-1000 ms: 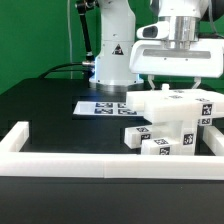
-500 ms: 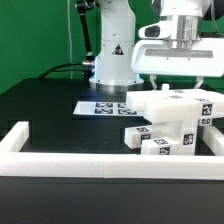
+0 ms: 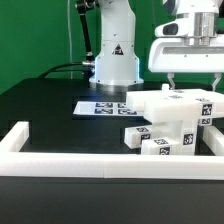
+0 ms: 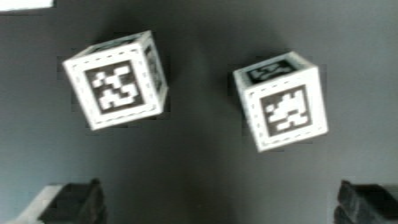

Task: Assemble chair

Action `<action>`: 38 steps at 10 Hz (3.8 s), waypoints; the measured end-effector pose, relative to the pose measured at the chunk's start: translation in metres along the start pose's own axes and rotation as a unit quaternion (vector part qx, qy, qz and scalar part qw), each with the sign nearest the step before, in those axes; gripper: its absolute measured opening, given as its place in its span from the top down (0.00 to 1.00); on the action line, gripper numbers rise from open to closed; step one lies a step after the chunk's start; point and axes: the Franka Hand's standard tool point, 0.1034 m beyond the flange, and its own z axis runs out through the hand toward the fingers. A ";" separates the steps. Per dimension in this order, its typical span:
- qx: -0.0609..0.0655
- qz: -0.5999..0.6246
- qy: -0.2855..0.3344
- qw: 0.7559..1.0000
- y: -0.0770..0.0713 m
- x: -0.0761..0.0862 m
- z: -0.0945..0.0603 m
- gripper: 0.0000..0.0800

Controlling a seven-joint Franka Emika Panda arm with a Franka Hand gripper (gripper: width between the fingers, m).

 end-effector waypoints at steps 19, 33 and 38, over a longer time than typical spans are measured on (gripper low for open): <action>0.000 -0.153 0.005 0.988 -0.025 0.014 0.017 0.19; -0.010 -0.139 -0.010 0.990 -0.029 -0.019 0.031 0.19; -0.014 -0.137 -0.012 0.990 -0.024 -0.019 0.034 0.19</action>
Offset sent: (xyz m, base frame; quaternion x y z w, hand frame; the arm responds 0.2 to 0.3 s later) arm -0.0087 0.0305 -0.0102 0.0328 -0.0055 -0.0923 0.9952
